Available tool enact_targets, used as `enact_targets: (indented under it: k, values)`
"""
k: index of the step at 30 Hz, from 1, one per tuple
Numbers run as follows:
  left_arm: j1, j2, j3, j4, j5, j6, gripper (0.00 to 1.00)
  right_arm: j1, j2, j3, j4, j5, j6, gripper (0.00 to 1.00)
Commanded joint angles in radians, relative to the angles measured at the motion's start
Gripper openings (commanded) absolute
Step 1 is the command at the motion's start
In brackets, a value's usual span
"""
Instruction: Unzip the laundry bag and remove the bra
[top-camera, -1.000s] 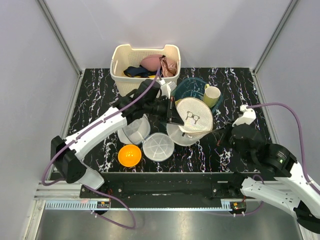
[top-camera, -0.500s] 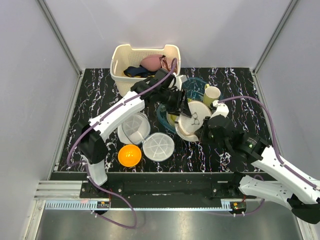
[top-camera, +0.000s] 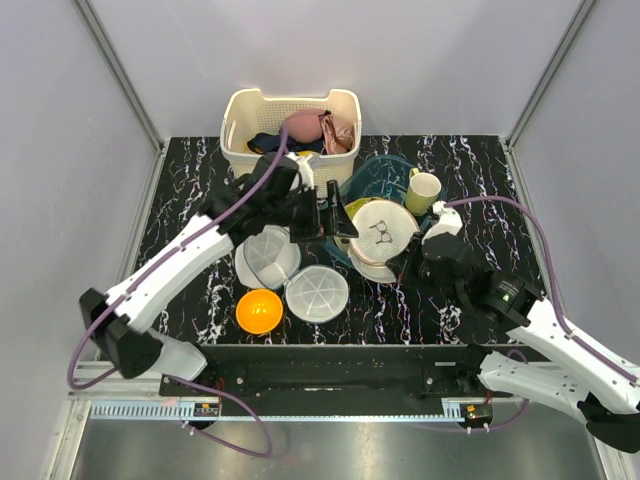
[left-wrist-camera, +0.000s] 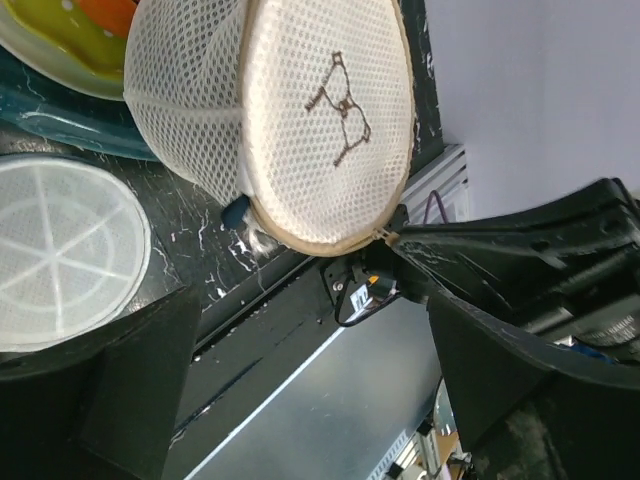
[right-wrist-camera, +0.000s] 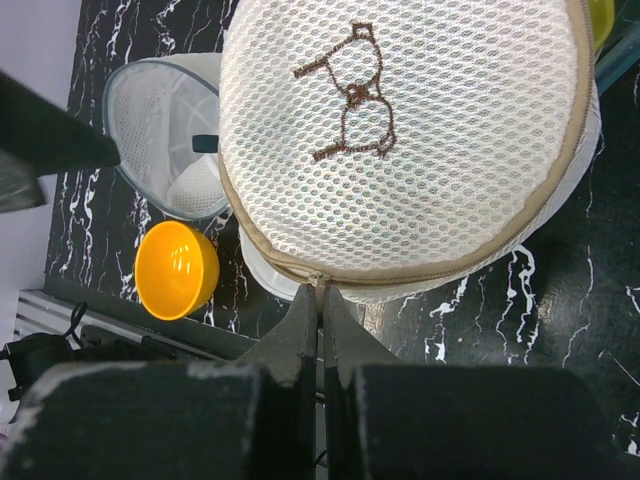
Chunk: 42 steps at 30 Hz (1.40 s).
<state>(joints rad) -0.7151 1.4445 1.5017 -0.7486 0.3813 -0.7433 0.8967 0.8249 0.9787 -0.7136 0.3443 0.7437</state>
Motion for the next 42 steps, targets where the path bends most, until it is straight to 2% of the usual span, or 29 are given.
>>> enact_targets:
  k: [1, 5, 6, 7, 11, 19, 22, 23, 25, 26, 29, 30, 35, 37, 42]
  values:
    - [0.002, -0.101, -0.093, 0.061, -0.048, -0.132, 0.99, 0.001, 0.011, -0.003, 0.069, -0.021, 0.022, 0.00]
    - [0.003, -0.165, -0.262, 0.207, 0.013, -0.249, 0.99, 0.001, 0.023, -0.009, 0.098, -0.030, 0.019, 0.00]
    - [0.005, -0.168, -0.299, 0.320, 0.077, -0.270, 0.99, 0.001, 0.025, -0.008, 0.103, -0.033, 0.017, 0.00]
    - [0.006, -0.161, -0.345, 0.362, 0.111, -0.309, 0.98, 0.001, 0.034, -0.005, 0.105, -0.034, 0.013, 0.00]
    - [0.006, -0.107, -0.353, 0.403, 0.128, -0.329, 0.89, 0.001, 0.037, 0.006, 0.108, -0.041, 0.010, 0.00]
    - [0.006, -0.038, -0.333, 0.515, 0.119, -0.370, 0.88, 0.001, 0.019, -0.006, 0.092, -0.031, 0.016, 0.00]
    - [0.006, 0.016, -0.313, 0.528, 0.113, -0.370, 0.76, 0.001, 0.014, -0.012, 0.086, -0.028, 0.019, 0.00]
    - [0.006, 0.036, -0.310, 0.529, 0.116, -0.372, 0.67, 0.001, 0.013, -0.012, 0.082, -0.021, 0.022, 0.00]
    - [0.006, 0.042, -0.308, 0.532, 0.123, -0.375, 0.56, 0.001, 0.003, -0.009, 0.071, -0.010, 0.022, 0.00]
    - [0.006, 0.040, -0.307, 0.534, 0.119, -0.373, 0.43, 0.001, -0.001, -0.009, 0.065, 0.005, 0.022, 0.00]
    - [0.022, 0.030, -0.279, 0.490, 0.105, -0.350, 0.14, 0.001, -0.024, -0.008, 0.030, 0.044, -0.009, 0.00]
    - [0.028, 0.022, -0.272, 0.471, 0.107, -0.343, 0.00, 0.001, -0.032, -0.006, 0.014, 0.061, -0.020, 0.00]
    - [0.077, 0.016, -0.197, 0.394, 0.108, -0.283, 0.00, 0.001, -0.113, 0.006, -0.176, 0.224, -0.018, 0.00]
    - [0.086, 0.033, -0.175, 0.377, 0.128, -0.271, 0.00, 0.001, -0.147, 0.014, -0.226, 0.246, -0.006, 0.00]
    - [0.086, 0.114, -0.078, 0.387, 0.191, -0.263, 0.00, 0.001, -0.127, 0.029, -0.169, 0.161, 0.008, 0.00]
